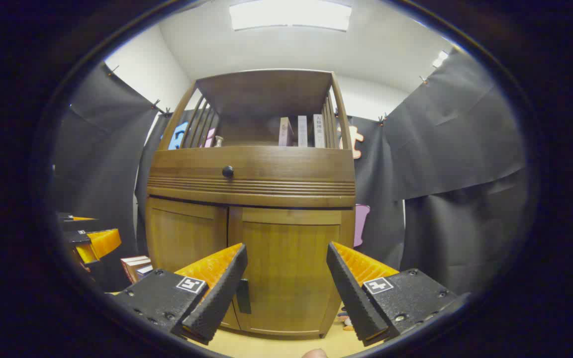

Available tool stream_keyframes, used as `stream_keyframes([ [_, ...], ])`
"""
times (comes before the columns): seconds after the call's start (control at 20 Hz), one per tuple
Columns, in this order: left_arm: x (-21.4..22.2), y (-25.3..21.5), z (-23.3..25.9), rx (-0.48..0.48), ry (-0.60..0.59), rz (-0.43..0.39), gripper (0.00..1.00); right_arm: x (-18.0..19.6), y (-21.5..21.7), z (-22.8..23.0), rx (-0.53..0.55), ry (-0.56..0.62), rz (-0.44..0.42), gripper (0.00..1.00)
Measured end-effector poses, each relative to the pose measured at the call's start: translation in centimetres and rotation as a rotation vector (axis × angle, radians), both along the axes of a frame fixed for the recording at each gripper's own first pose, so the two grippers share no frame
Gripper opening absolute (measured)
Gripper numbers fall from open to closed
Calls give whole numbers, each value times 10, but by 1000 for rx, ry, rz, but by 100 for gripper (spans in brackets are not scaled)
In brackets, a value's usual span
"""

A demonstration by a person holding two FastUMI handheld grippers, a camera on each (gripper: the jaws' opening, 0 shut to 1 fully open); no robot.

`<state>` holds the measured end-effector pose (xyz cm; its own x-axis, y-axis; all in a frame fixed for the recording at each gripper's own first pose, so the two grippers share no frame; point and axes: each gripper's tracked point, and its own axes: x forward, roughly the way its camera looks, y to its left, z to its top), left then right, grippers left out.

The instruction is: Open the right door of the double-door shoe cabinet with the right hand, and open the left door with the left hand.

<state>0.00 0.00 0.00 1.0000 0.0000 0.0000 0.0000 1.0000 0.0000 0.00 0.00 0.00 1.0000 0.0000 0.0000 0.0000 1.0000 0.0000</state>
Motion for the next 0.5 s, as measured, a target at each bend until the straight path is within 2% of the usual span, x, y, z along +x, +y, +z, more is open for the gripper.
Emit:
stream_keyframes([
  [0.05, -1, -2, 1, 4, 0, 2, 95, 0, -2, 1, 3, -2, 8, 100],
  [0.1, -3, -3, 4, 10, -3, 9, 94, 0, -2, 1, 8, -4, 14, 100],
  [0.3, -7, -9, 8, 4, -7, 26, 97, 0, -5, -1, 22, 8, 32, 100],
  [0.35, -7, -9, 8, 3, -5, 28, 94, 1, -6, -2, 24, 10, 30, 100],
  [0.5, -10, -11, 11, 2, -7, 30, 94, 2, -6, -2, 23, 5, 34, 100],
])
